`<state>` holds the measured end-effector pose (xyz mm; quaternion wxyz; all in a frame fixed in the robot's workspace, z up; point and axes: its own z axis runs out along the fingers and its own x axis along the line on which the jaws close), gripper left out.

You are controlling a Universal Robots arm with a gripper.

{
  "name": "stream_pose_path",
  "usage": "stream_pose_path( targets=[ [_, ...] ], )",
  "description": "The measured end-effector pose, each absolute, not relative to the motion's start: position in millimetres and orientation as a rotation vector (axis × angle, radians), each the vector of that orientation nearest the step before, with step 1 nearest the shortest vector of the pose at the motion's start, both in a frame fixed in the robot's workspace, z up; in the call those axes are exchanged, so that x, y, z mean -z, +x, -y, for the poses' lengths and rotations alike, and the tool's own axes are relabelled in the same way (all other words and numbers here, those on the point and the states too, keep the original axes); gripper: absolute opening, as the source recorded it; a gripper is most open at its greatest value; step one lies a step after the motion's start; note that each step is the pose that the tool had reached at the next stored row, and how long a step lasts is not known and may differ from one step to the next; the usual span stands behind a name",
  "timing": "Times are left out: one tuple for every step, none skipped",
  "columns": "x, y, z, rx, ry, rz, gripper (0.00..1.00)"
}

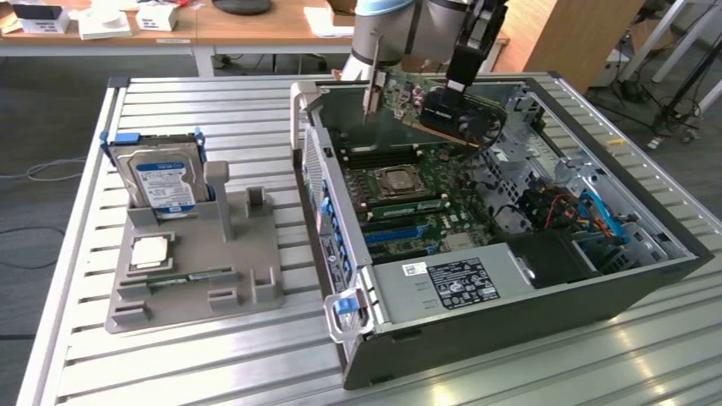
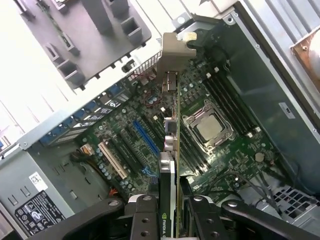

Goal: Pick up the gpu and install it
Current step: 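Insert the gpu into the slot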

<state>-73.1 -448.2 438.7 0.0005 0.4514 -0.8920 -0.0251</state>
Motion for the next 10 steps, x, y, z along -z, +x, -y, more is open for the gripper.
stream_pose_path(
  targets=[
    [-438.5, -72.9, 448.2, 0.079, 1.436, 2.791, 0.27],
    [-438.3, -72.7, 448.2, 0.079, 1.455, 2.781, 0.27],
    [-438.0, -72.5, 448.2, 0.079, 1.476, 2.77, 0.27],
    [-437.8, -72.3, 448.2, 0.079, 1.495, 2.759, 0.27],
    [-437.6, -72.2, 448.2, 0.079, 1.516, 2.747, 0.27],
    [-437.3, -72.1, 448.2, 0.079, 1.534, 2.737, 0.27],
    [-437.1, -72.0, 448.2, 0.079, 1.554, 2.725, 0.27],
    [-436.8, -71.8, 448.2, 0.078, 1.576, 2.712, 0.27],
    [-436.6, -71.7, 448.2, 0.078, 1.596, 2.7, 0.27],
    [-436.3, -71.6, 448.2, 0.078, 1.615, 2.688, 0.27]
  ],
)
